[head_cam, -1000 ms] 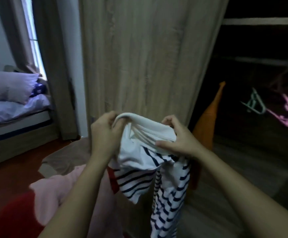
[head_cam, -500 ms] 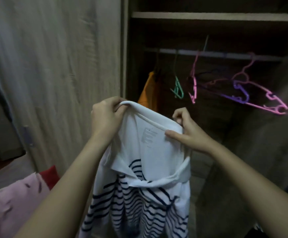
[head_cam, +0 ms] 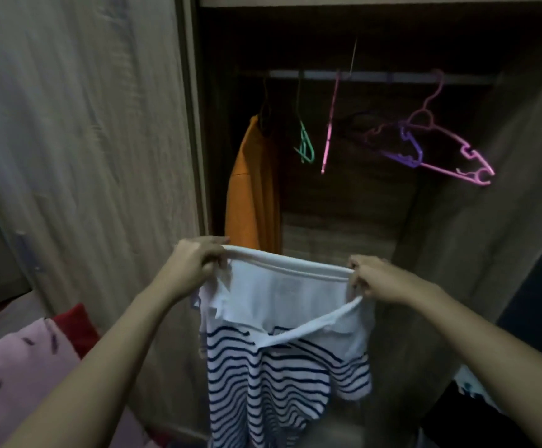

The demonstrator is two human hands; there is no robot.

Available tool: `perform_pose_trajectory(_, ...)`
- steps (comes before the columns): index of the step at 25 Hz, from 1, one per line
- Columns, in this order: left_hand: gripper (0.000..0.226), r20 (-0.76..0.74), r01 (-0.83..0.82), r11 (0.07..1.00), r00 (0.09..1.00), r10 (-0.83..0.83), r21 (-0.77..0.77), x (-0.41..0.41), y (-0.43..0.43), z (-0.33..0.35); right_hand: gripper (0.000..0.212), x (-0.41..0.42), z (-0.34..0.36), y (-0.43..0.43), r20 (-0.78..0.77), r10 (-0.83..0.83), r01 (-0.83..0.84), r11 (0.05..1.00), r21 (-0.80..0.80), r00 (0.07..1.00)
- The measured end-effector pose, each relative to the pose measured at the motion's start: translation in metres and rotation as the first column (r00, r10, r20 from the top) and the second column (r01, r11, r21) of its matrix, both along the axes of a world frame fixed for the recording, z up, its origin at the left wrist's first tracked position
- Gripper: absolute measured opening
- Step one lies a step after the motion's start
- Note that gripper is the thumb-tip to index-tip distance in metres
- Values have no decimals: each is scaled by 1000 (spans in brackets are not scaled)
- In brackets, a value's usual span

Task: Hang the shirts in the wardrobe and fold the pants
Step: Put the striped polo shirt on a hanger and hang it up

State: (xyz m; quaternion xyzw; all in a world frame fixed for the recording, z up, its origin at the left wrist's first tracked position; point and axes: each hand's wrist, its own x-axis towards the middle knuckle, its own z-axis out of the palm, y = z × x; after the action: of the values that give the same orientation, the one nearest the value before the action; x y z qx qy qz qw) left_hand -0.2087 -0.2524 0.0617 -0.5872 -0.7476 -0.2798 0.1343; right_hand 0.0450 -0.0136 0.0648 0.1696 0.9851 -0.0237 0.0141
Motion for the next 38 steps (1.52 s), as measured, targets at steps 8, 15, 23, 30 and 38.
perform_pose_trajectory(8, 25, 9, -360, 923, 932, 362, 139, 38, 27, -2, 20, -7, -12, -25, -295, -300, 327, 944, 47, 907)
perform_pose_trajectory(15, 23, 60, -307, 940, 952, 301, 146, 17, 42, 8, 37, 4, 3, 9, -512, -321, 282, 947, -154, 797)
perform_pose_trajectory(23, 16, 437, -242, 918, 895, 86, 315, 8, 88, 81, 37, -31, 120, 9, -593, -277, 272, 957, -101, 756)
perform_pose_trajectory(30, 50, 493, -278, 940, 857, 149, 200, -13, 221, 151, 33, -42, 142, -3, -413, -72, 115, 990, 81, 908)
perform_pose_trajectory(38, 65, 715, -363, 925, 676, 177, 114, -7, 323, 159, 28, -2, 138, 31, -356, -94, 142, 983, 112, 930)
